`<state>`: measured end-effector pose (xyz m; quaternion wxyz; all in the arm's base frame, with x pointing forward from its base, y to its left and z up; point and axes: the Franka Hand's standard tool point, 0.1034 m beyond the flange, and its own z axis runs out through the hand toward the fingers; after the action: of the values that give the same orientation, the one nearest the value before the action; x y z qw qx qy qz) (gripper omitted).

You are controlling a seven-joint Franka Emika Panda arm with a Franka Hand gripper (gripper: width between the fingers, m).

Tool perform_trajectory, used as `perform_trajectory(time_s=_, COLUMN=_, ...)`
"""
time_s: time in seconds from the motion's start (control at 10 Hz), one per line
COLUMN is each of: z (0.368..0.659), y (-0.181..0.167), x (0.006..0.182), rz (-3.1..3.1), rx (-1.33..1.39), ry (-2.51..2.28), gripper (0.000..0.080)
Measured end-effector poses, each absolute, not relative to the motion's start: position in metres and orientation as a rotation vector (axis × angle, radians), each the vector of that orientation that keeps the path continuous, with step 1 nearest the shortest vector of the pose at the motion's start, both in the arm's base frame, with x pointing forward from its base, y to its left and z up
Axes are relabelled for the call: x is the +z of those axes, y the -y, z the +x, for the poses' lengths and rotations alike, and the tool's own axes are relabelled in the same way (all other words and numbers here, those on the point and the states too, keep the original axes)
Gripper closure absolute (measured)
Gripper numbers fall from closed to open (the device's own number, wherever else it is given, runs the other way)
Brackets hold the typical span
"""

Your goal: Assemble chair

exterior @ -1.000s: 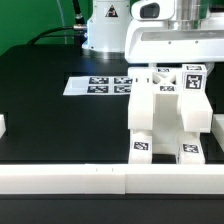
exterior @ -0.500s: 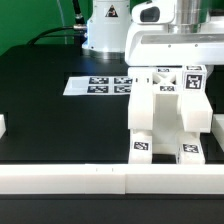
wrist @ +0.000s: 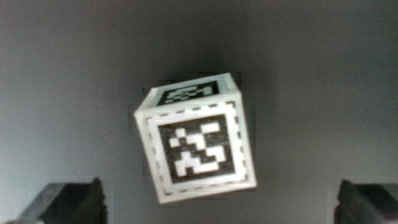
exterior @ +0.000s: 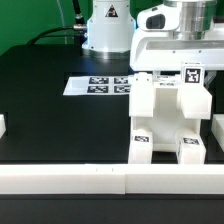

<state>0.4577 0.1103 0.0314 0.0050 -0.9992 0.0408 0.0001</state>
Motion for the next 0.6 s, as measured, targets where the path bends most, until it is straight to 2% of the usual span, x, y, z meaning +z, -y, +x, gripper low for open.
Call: perform_trajectory(time_s=0.6, z=0.4631, y=-0.1143, x=0.0369, rz=-3.124, rx=0.004, ry=-0.123, gripper=0.0150)
